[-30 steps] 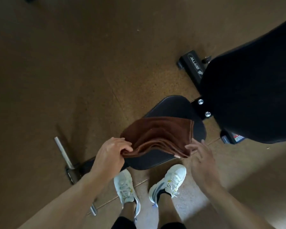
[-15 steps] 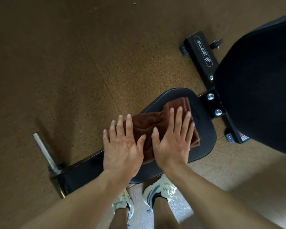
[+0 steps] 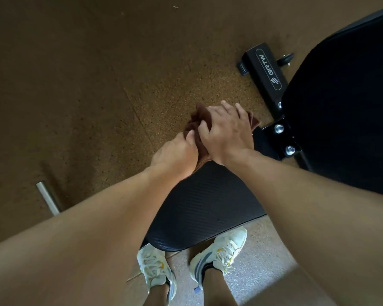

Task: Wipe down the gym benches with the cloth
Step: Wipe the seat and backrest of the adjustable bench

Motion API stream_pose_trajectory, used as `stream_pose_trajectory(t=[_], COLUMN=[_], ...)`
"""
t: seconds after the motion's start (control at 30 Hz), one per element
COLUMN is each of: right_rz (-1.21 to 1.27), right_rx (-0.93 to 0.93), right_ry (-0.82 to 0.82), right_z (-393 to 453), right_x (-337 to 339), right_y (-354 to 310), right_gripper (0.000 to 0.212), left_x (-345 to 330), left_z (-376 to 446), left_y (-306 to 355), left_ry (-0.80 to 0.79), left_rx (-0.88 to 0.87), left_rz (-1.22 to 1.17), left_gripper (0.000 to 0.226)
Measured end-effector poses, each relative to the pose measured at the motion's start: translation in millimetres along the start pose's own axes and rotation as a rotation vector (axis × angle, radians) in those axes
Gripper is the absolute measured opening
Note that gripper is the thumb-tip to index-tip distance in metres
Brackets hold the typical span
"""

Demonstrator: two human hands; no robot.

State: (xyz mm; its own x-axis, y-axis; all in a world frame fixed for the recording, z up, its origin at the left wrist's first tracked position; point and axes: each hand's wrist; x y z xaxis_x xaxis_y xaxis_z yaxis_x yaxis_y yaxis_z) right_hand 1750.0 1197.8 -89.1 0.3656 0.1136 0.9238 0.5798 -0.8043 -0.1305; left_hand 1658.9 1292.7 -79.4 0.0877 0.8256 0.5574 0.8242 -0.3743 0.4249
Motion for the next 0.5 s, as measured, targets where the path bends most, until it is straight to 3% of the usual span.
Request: stream_pose_trajectory(t=[0.1, 0.23, 0.33, 0.5], right_rz=[0.141, 0.237, 0.242, 0.225], right_rx=[0.031, -0.018, -0.002, 0.07], right_ry=[0.086, 0.127, 0.078, 0.035], right_z=[-28.6, -106.8, -159.3, -187.4], right_x=[-5.5, -28.7, -45.9, -59.4], right_y=[13.1, 23.3, 11.5, -2.1], right_gripper=[0.058, 0.068, 0.075, 0.074], left_x=[-8.0, -27.5, -47.8, -69.1], left_z=[-20.1, -62.0, -104.6, -144.5], left_y=[-6.5, -39.6, -72.6, -111.6], left_ry=[0.088, 0.155, 0.135, 0.141], left_rx=[-0.211, -0.534, -0.551, -0.437], left_rz=[0.121, 0.454, 0.505, 0.518], left_gripper=[0.053, 0.068, 0.071, 0.072])
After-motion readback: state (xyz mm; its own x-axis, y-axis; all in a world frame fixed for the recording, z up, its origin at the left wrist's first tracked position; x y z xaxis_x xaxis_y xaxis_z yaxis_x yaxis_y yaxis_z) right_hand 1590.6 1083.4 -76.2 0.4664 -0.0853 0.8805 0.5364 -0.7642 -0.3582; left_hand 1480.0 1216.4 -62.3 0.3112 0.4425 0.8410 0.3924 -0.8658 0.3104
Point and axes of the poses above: each hand's wrist, its own z-axis towards the middle knuckle, its own x-axis out of the back of the hand, y = z × x, and after that the axes turned 6 degrees about -z, right-handed
